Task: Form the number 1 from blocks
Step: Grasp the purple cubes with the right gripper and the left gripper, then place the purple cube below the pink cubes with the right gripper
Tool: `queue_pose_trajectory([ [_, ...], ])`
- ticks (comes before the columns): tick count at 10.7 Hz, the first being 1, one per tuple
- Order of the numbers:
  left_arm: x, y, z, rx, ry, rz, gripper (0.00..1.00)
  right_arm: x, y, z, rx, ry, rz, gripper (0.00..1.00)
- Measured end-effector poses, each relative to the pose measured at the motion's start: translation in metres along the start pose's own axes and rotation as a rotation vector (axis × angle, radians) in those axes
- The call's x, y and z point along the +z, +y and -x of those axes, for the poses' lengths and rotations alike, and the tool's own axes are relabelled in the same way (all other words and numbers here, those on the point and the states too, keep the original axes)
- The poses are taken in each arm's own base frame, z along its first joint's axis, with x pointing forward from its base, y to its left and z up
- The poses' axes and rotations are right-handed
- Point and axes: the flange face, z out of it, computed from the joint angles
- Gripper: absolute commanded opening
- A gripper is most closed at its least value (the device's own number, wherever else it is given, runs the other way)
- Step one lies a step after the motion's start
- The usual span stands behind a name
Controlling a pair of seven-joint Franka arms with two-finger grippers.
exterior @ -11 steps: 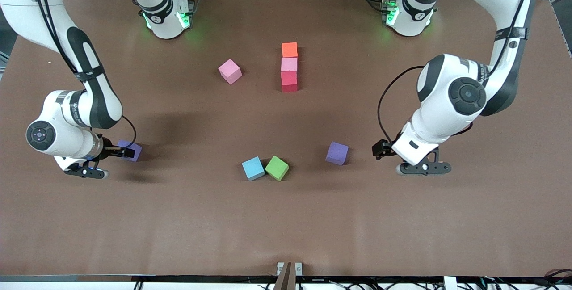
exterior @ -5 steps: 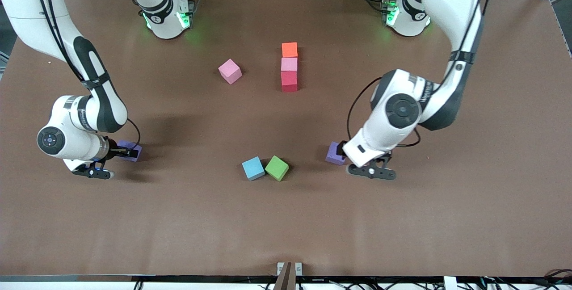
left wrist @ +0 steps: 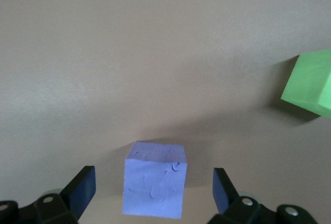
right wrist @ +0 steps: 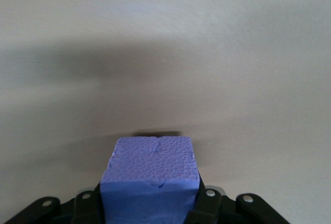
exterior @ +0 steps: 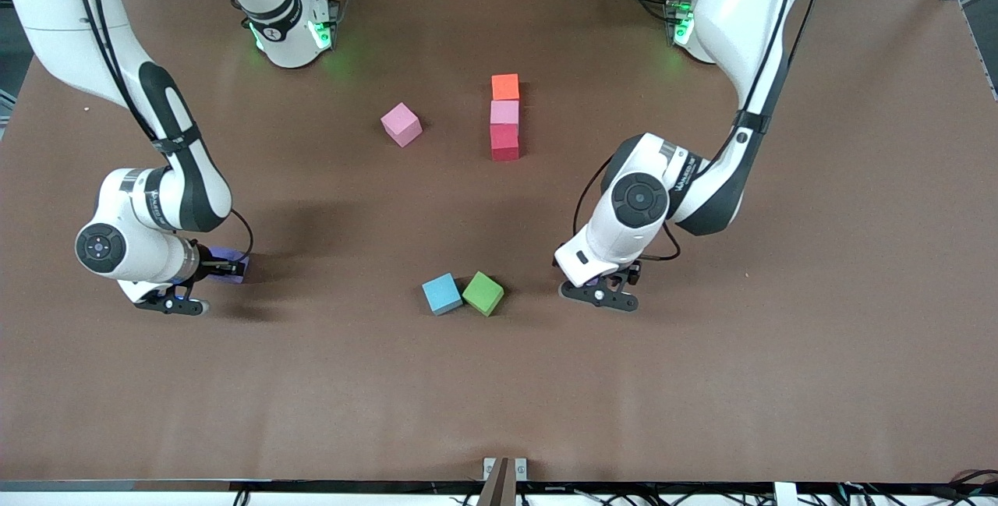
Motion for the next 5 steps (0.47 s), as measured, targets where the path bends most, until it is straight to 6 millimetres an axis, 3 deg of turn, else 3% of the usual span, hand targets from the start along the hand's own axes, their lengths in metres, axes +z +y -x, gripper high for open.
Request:
queue_pose_trajectory([
  [3, 0.025, 0.003, 0.003, 0.001, -0.015, 0.001, 1.0, -0.066, -0.062, 0.013, -0.046, 0.05, 0.005, 0.45],
  [5, 0.036, 0.001, 0.006, -0.006, -0.034, 0.0, 1.0, -0.097, -0.131, 0.035, -0.079, 0.065, -0.052, 0.45],
])
